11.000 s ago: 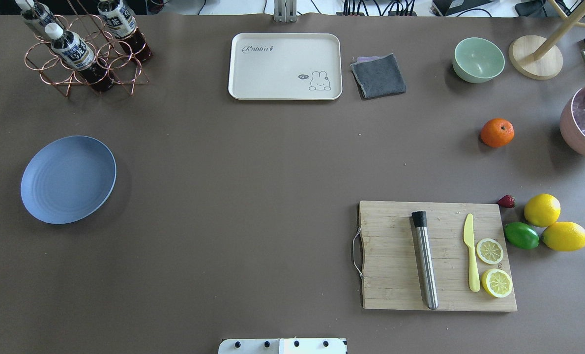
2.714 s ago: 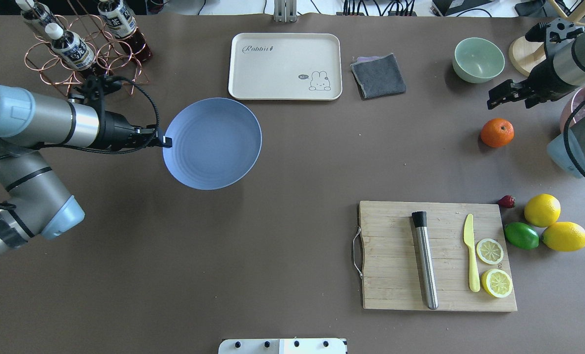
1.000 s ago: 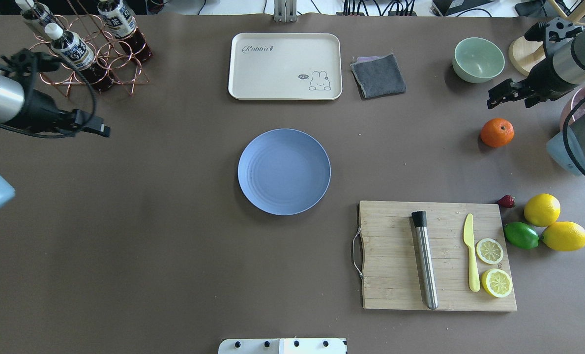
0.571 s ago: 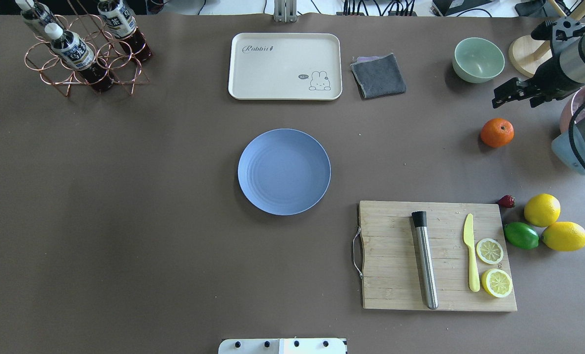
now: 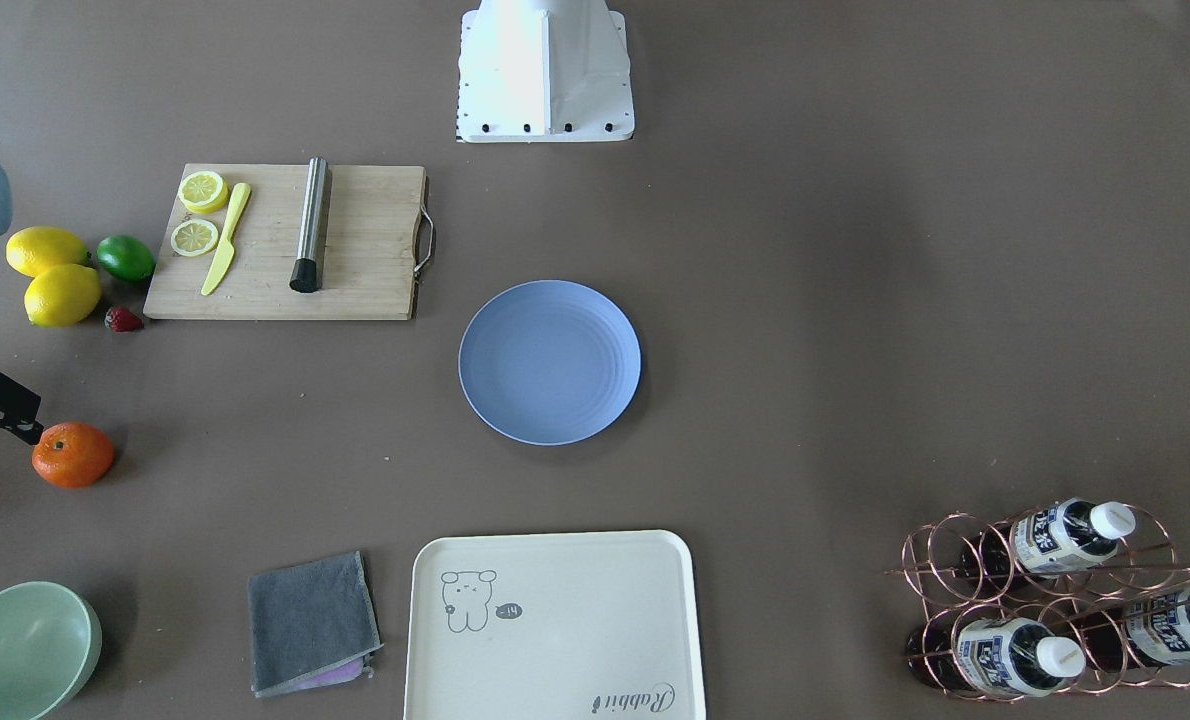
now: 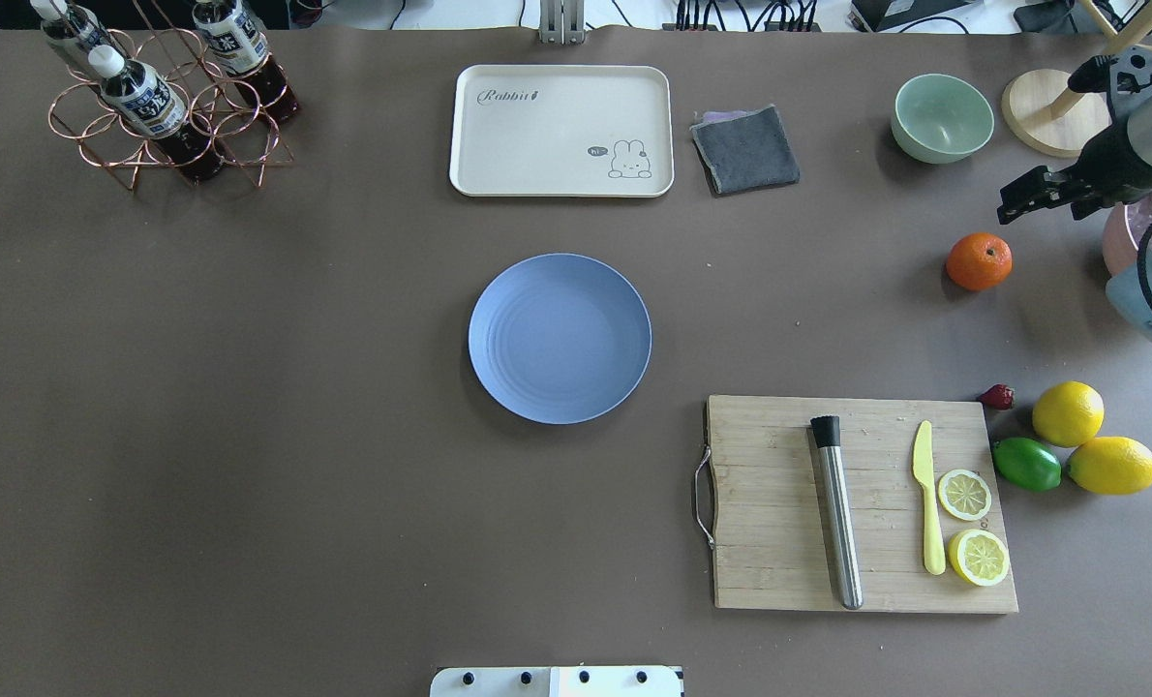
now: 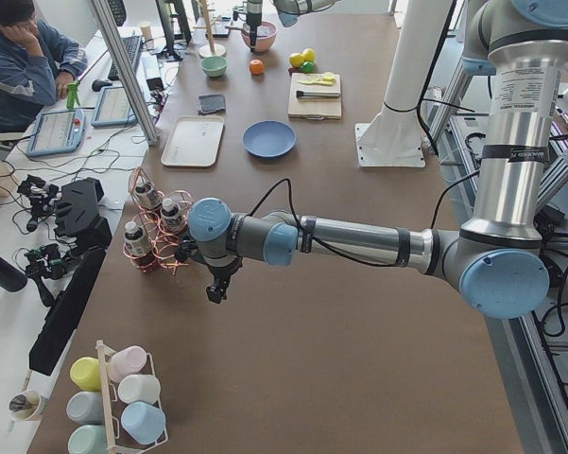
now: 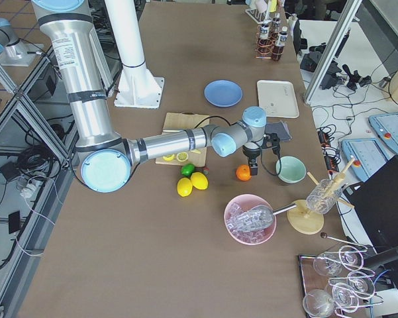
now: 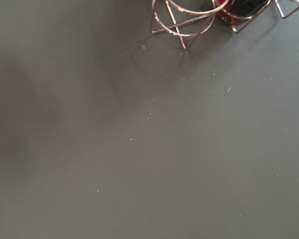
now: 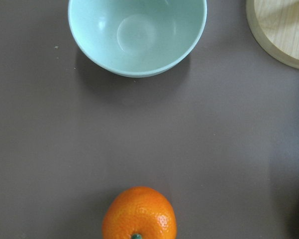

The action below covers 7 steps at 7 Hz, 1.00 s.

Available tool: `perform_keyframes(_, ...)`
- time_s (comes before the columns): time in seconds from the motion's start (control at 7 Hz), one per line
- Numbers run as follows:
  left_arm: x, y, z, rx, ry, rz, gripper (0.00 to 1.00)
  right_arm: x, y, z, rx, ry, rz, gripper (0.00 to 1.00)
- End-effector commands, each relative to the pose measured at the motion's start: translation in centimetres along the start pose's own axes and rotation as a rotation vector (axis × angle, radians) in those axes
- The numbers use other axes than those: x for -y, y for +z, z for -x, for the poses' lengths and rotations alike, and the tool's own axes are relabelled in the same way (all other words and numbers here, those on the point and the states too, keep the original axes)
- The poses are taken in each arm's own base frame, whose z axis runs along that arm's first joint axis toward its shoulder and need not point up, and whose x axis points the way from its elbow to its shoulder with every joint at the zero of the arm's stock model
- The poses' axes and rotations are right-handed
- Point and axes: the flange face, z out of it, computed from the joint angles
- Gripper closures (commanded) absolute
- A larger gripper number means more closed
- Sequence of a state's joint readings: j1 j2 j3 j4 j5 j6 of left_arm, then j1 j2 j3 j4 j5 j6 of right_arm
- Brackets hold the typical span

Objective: Pick orange to plate
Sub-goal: 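Lower the right gripper onto the orange and close it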

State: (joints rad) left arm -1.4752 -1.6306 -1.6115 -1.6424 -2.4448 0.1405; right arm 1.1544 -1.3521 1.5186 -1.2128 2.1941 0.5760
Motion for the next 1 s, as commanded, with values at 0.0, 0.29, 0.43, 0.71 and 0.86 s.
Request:
perform_keyframes(0.0,-0.5,0.0,0.1,-0.004,0.005,0.000,0.02,-0.2,1.5,1.6,-0.002,0.028,0.019,0.03)
perform_keyframes(0.29,-0.4,-0.1,0.0,-0.006,0.007,-0.001,0.02,-1.1,3.6,2.8,-0.032,0.014,0.034,0.03)
perform_keyframes(0.43,-0.5,0.0,0.2,-0.006,0.004,0.000,0.02,-1.2,4.3,2.5,-0.042,0.016,0.043,0.03)
perform_keyframes(0.71,-0.5,0.0,0.2,-0.006,0.003,0.001,0.02,-1.0,5.0,3.4,-0.052,0.004,0.045,0.03)
perform_keyframes(0.86,-0.5,0.0,0.2,-0.006,0.004,0.000,0.02,-0.7,5.7,3.8,-0.055,0.007,0.053,0.03)
